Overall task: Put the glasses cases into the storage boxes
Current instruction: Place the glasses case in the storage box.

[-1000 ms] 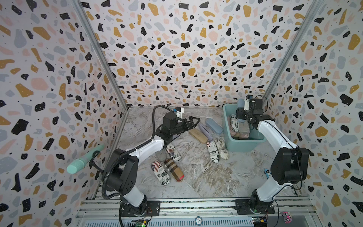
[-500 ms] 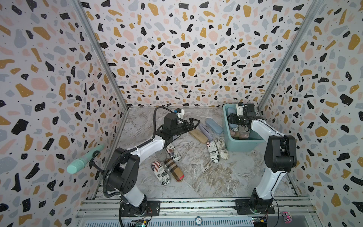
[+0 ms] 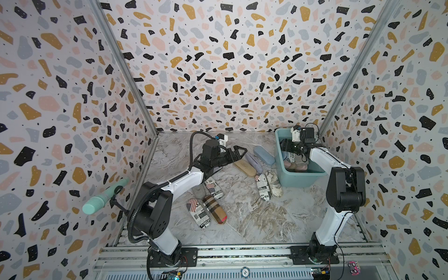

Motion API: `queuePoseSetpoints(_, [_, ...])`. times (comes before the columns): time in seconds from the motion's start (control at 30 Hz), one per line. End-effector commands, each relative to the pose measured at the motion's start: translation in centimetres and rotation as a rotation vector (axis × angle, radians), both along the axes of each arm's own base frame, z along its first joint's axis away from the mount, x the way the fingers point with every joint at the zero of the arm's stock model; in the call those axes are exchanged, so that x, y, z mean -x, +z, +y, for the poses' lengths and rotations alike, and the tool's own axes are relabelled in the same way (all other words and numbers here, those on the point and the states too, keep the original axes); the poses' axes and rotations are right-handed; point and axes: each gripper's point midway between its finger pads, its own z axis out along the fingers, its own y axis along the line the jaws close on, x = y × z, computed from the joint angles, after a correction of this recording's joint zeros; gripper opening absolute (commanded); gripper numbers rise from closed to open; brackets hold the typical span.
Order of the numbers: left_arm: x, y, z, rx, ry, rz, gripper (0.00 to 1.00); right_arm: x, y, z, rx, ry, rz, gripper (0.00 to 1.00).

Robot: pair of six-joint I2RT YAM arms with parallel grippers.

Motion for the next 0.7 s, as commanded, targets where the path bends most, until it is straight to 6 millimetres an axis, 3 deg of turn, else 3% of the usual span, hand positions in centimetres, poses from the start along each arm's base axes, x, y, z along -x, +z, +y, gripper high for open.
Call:
queuePoseSetpoints(0.0, [-0.5,2.1,-0.2,0.018,-0.009,-0.058,1.00,0.1,4.4,1.0,-0.032,0.019,-0.095,0.74])
queuePoseSetpoints(0.37, [-0.5,2.6,0.1,0.006,0.002,-0.075,1.00,2.3,6.6,2.4,0.013,0.008,-0.145,0.69])
queuePoseSetpoints(0.57, [-1.1,3.2,1.8,-0.036,0.072,-0.101,1.00,6.0,11.8,5.3,0.065,0.030,-0.260,0.69])
queuePoseSetpoints(0.67, [-1.7,3.5,3.4,-0.038,0.133,-0.104,1.00,8.1,13.1,7.0,0.101,0.059,-0.287,0.69])
